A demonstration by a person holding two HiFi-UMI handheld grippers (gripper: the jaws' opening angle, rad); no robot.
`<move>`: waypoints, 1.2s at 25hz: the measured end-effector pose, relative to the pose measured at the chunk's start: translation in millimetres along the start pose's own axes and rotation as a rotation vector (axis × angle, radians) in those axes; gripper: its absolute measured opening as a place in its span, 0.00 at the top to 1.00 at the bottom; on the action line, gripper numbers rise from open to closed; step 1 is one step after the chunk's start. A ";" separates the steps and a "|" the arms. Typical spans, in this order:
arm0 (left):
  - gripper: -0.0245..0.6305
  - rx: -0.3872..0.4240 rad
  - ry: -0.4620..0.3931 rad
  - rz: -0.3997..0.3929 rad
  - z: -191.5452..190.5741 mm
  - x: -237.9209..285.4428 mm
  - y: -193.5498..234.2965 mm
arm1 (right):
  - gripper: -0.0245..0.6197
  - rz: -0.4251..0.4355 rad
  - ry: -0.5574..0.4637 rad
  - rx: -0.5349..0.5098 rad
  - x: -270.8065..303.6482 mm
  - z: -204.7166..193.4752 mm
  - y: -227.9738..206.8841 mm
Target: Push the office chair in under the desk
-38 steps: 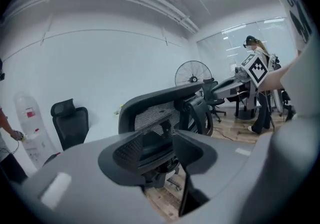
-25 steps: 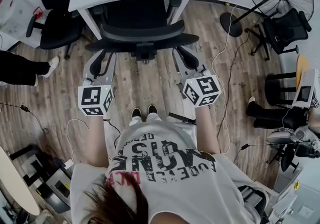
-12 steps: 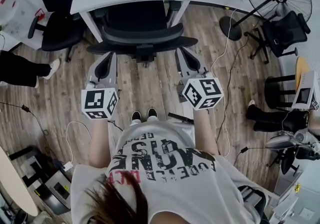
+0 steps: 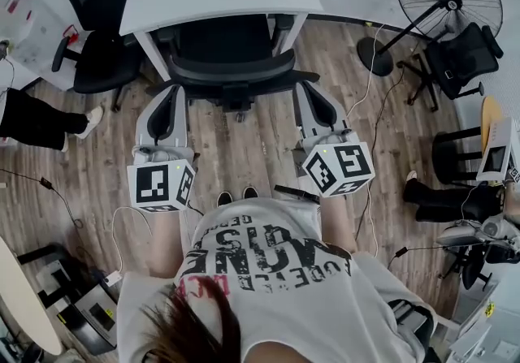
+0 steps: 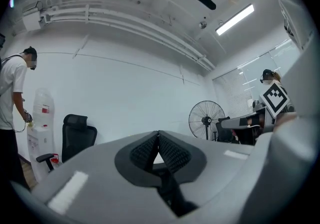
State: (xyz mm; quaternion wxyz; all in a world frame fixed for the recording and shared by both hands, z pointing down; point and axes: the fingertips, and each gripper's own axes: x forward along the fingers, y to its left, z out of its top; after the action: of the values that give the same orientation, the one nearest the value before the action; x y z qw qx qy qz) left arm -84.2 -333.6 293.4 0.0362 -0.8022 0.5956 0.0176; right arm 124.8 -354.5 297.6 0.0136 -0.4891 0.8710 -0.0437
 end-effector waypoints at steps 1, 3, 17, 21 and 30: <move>0.94 0.006 -0.009 0.003 4.7 -2.1 -1.4 | 0.93 0.000 -0.003 -0.007 -1.8 3.6 1.1; 0.94 0.023 -0.020 0.010 12.6 -6.6 -3.3 | 0.93 0.005 -0.011 -0.016 -5.5 10.7 4.5; 0.94 0.015 0.008 0.084 17.4 -34.1 -19.6 | 0.93 0.081 0.020 -0.051 -33.4 8.9 26.6; 0.94 0.022 0.000 0.079 20.3 -36.3 -31.8 | 0.93 0.112 0.020 -0.032 -36.0 11.3 33.0; 0.94 -0.001 0.011 0.077 13.1 -37.6 -61.3 | 0.93 0.128 0.025 -0.035 -43.8 5.6 24.8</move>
State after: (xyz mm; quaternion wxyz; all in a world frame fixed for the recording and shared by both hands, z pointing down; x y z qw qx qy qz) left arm -36.2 -279.1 285.3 0.0319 -0.7789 0.6262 0.0151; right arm 126.8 -304.6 288.9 -0.0029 -0.4321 0.9012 -0.0337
